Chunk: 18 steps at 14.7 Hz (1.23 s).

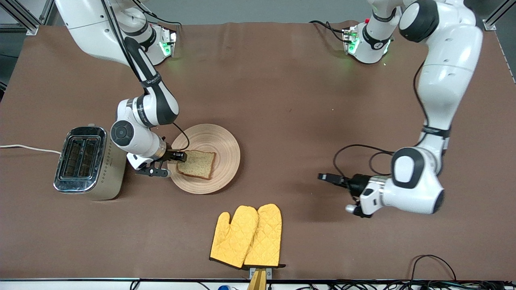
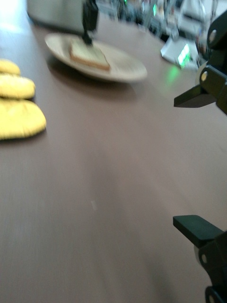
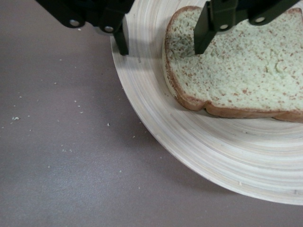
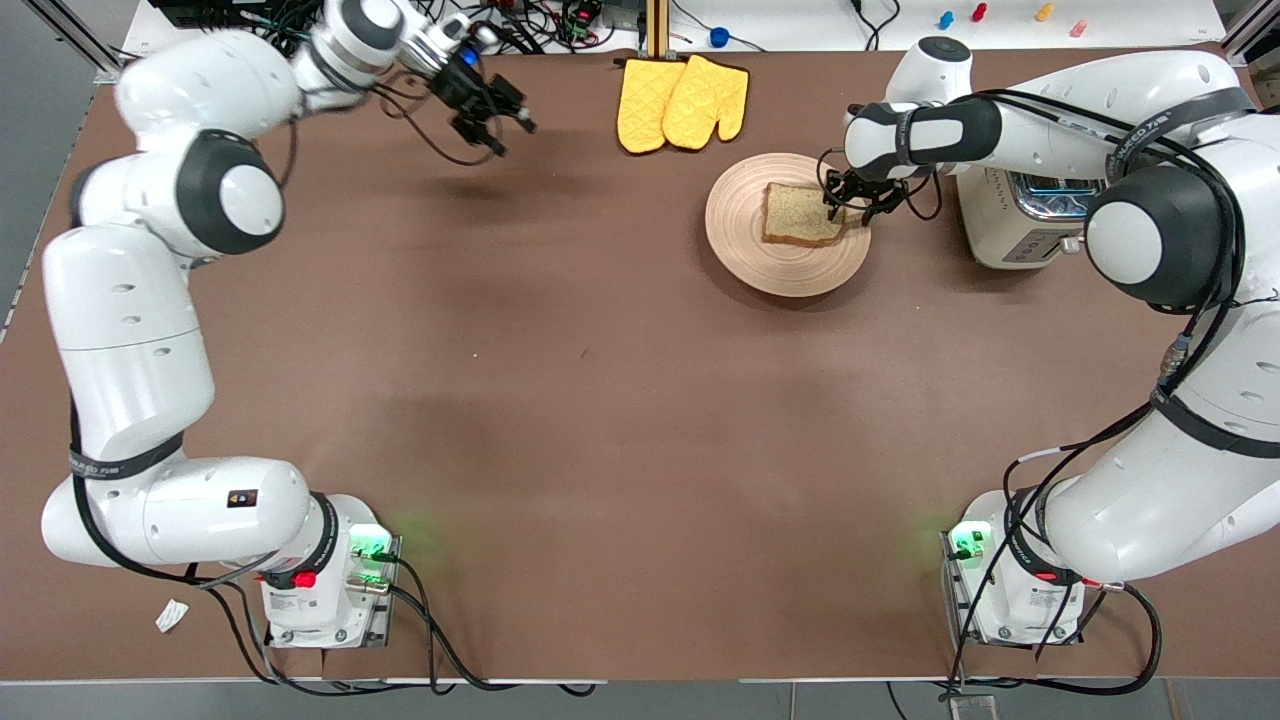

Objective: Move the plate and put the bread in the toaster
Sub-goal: 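Release the plate with the left gripper while the right gripper lowers onto bread, then close the right gripper on the edge of the bread slice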

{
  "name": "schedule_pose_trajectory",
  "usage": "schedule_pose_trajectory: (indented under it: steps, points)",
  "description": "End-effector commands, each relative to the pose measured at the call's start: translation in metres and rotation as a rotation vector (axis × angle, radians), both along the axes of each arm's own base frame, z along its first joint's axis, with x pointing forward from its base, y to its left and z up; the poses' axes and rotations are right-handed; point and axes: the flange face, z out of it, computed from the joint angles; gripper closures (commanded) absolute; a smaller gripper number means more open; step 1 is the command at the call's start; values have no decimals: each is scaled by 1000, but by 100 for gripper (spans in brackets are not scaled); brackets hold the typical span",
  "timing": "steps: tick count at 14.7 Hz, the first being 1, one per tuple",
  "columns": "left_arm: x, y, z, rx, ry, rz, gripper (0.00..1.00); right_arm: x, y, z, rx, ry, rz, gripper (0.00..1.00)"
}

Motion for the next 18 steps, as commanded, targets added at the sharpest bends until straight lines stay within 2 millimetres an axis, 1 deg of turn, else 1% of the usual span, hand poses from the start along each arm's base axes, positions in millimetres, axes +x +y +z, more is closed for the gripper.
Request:
schedule_pose_trajectory:
  steps: [1,2,4,5,6,7,8,9,10,11,13,15,16,17,18]
  points:
    - [-4,34,60,175,-59,-74,0,-2,2,-1,9,0,-18,49]
    - [-4,46,89,237,-85,-106,0,-2,2,-1,16,2,-28,51]
    - [-11,71,154,386,-166,-141,0,-2,4,-1,25,2,-36,54]
    - [-18,84,195,470,-221,-134,0,-2,4,-7,23,2,-37,55]
    - [-24,94,230,531,-268,-108,0,-1,5,-9,22,-4,-36,55]
    - [-31,102,261,563,-313,-69,0,-2,7,-10,22,-4,-33,56]
    - [-36,114,283,581,-331,-16,0,-2,9,-10,22,-6,-30,59]
    - [-44,116,306,587,-359,1,0,-2,10,-11,22,-6,-28,63]
    - [-56,120,333,605,-392,18,0,-3,10,-11,21,-4,-28,69]
    - [-73,116,363,616,-429,34,0,-3,10,-11,21,-6,-27,74]
    - [-102,106,385,641,-381,80,0,-2,11,-15,20,-17,-29,84]
    - [-109,99,393,628,-379,82,0,-2,12,-17,19,-16,-27,92]
    - [-113,101,399,627,-390,83,0,-1,12,-15,20,-12,-28,96]
    - [-114,101,401,626,-392,80,0,4,13,-9,25,-24,-23,98]
    - [-115,103,398,628,-383,83,0,8,15,-3,28,-19,-25,99]
